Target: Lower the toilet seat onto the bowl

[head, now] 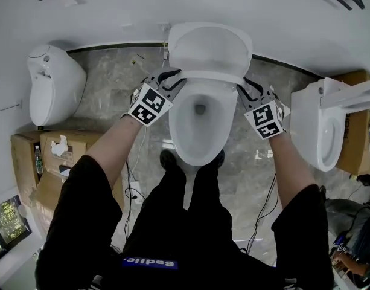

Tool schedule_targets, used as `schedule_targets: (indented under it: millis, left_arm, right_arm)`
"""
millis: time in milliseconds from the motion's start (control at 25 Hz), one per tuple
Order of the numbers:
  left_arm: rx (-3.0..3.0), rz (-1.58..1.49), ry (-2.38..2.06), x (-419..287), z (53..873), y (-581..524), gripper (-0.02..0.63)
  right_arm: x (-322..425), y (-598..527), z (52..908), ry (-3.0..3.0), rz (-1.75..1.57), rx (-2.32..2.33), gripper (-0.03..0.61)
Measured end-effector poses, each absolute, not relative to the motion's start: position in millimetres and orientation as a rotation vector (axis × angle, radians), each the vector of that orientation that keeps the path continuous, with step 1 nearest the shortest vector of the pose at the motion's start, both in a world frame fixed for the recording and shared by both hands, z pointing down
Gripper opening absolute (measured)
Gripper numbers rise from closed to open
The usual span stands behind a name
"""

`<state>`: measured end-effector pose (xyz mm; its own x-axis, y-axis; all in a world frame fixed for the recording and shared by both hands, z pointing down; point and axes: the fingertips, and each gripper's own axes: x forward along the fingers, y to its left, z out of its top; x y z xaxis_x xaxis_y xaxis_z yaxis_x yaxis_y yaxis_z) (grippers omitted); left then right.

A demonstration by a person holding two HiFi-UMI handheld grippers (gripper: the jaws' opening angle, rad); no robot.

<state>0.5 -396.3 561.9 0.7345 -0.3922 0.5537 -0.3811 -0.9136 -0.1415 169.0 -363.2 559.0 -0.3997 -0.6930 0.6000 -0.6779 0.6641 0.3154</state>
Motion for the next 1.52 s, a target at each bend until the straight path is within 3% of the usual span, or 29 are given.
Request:
schedule_targets:
  millis: [520, 1520]
  left_arm:
    - [-2.919, -0.995, 0.402, -9.9, 586.7, -299.1, 0.129]
    - [-2.701, -1.268, 0.554, -43.4, 667.6, -168.8, 0.158]
  right_arm:
    - [155.6, -276.1, 580.4, -2.007, 0.053, 1.062, 0.118]
    - [121.8, -141.0, 656.1, -2.101, -0.09, 0.845, 0.173]
